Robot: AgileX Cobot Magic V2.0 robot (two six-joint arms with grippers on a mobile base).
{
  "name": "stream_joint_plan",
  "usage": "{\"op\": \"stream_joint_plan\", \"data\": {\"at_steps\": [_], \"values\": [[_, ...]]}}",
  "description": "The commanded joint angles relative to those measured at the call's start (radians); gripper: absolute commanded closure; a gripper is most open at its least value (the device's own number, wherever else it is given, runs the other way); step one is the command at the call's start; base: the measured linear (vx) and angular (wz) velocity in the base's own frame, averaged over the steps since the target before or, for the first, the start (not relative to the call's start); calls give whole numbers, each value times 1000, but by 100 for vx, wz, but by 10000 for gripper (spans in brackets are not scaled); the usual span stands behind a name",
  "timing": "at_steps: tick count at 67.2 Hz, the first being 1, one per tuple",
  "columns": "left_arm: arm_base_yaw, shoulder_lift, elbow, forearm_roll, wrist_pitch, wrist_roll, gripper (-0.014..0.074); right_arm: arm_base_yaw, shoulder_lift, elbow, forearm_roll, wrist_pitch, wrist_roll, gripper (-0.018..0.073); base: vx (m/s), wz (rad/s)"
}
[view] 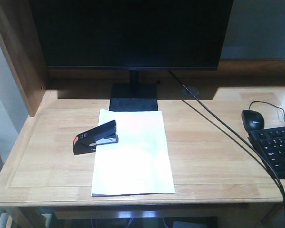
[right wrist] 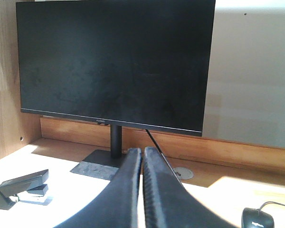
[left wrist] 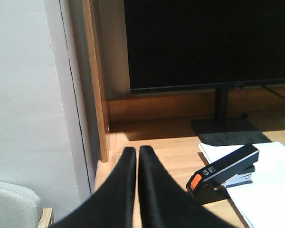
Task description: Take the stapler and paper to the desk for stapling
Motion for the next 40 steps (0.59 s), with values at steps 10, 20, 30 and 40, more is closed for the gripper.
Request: {"op": "stream_joint_plan", "data": {"at_steps": [10, 20, 30, 40], "values": [[2, 12, 110, -3, -226, -67, 603, -5, 10, -28, -43, 27, 2, 568, 0, 0], [2, -74, 154, 6, -219, -93, 603, -5, 10, -28, -43, 27, 2, 568, 0, 0], [2, -76, 154, 35, -220, -93, 603, -5, 9, -28, -43, 29, 2, 568, 0, 0], [0, -76, 154, 55, -220, -93, 603, -5, 9, -28, -43, 27, 2, 568, 0, 0]]}}
